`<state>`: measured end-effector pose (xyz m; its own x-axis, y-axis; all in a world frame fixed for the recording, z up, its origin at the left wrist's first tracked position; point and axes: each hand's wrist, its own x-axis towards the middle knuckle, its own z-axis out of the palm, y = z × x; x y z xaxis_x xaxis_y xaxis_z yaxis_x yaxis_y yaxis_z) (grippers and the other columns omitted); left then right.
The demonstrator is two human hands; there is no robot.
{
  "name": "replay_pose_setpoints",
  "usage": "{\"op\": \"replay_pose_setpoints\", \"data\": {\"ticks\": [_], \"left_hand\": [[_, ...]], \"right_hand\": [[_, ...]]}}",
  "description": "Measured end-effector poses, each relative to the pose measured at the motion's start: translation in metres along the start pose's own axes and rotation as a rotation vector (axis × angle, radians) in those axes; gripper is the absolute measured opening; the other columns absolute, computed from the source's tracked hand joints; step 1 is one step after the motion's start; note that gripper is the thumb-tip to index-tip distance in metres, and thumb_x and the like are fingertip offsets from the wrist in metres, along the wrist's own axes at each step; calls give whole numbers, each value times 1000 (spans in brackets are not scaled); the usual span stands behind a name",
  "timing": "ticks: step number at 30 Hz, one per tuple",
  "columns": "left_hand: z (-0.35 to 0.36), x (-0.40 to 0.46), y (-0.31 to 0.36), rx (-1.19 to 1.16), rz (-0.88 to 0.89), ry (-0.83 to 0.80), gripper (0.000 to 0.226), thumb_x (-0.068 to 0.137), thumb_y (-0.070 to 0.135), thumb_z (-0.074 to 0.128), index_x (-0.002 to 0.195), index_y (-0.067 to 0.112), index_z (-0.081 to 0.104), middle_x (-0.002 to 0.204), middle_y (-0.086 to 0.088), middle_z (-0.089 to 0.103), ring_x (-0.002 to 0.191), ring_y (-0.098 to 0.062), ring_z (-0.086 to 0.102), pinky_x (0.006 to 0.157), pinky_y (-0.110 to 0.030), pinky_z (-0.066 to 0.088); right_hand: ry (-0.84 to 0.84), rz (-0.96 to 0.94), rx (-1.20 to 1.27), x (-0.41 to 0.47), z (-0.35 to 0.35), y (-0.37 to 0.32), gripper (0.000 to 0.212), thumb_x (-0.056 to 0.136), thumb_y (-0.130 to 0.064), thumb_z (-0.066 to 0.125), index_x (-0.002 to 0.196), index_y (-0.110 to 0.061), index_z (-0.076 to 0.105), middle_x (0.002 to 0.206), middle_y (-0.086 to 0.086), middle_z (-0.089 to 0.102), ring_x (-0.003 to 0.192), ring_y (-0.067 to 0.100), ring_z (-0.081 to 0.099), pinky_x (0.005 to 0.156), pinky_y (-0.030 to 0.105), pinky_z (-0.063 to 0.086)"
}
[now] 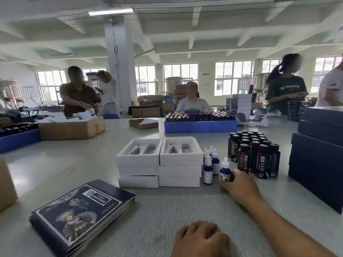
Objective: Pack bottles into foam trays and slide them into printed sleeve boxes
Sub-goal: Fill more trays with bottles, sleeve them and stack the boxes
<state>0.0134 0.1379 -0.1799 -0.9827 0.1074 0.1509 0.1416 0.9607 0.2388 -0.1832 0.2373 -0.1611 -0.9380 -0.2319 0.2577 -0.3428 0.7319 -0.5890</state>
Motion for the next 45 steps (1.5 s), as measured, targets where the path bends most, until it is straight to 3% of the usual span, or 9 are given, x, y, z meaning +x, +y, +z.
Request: {"op": "replay_pose_setpoints", "data": {"ticks": [6, 14, 17, 22, 26, 35, 38, 41, 45], "left_hand": [[-7, -8, 1, -230, -232, 244, 45, 88, 46, 56, 132, 40, 52, 145, 17, 36, 131, -1, 35, 107, -15, 26], [-67, -7, -78, 89, -492, 605, 53, 92, 36, 51, 143, 27, 39, 154, 3, 31, 140, -18, 27, 115, -37, 23], [-100, -2, -121, 211, -559, 607, 59, 90, 30, 52, 146, 19, 36, 153, -5, 34, 140, -23, 29, 114, -39, 28], [-121, 4, -168, 385, -639, 385, 64, 91, 22, 49, 151, 22, 28, 157, -3, 30, 146, -26, 18, 117, -47, 20], [-123, 4, -165, 538, -563, 471, 50, 91, 22, 55, 141, 20, 48, 134, -2, 56, 127, -23, 44, 107, -39, 36], [-84, -66, -62, 366, -286, 578, 40, 86, 38, 60, 124, 25, 63, 110, 6, 62, 107, -19, 49, 94, -38, 43], [-56, -87, -15, 329, -138, 463, 41, 83, 45, 53, 120, 30, 64, 107, 9, 61, 102, -17, 54, 90, -37, 44], [-37, -81, 17, 336, -1, 406, 37, 67, 48, 63, 100, 34, 72, 91, 13, 65, 83, -10, 65, 73, -30, 55], [-29, -53, 37, 139, 36, 308, 49, 88, 55, 42, 128, 32, 56, 125, 9, 55, 116, -13, 49, 100, -33, 37]], "right_hand": [[-100, -53, -89, -51, -17, -10, 17, 85, -41, 67, 87, -28, 56, 82, -11, 60, 74, 4, 56, 67, 28, 49], [-154, -126, -33, -112, -28, -17, 19, 90, -44, 64, 99, -28, 58, 94, -9, 62, 81, 3, 56, 70, 22, 44], [-128, -112, -34, -115, -28, -23, 24, 90, -46, 62, 106, -30, 56, 97, -11, 59, 84, 3, 54, 74, 23, 41], [-112, -95, -27, -110, -27, -24, 21, 89, -46, 63, 100, -29, 54, 93, -12, 59, 82, 3, 53, 72, 22, 39], [-86, -102, 2, -109, -27, -19, 19, 89, -45, 64, 95, -30, 54, 88, -14, 58, 77, -1, 52, 62, 18, 37], [-9, -41, 188, -111, -34, -18, 14, 86, -31, 69, 83, -21, 58, 79, -7, 62, 72, 6, 56, 59, 23, 40], [5, 2, 307, -114, -41, -20, 14, 85, -26, 72, 84, -17, 61, 81, -3, 64, 73, 9, 57, 60, 24, 42], [-6, 67, 435, -116, -45, -16, 14, 83, -19, 74, 89, -9, 67, 86, 5, 70, 81, 20, 65, 70, 32, 49], [-49, 65, 455, -113, -55, -13, 6, 85, -17, 71, 89, -14, 68, 87, 3, 70, 82, 19, 64, 69, 31, 48]]}}
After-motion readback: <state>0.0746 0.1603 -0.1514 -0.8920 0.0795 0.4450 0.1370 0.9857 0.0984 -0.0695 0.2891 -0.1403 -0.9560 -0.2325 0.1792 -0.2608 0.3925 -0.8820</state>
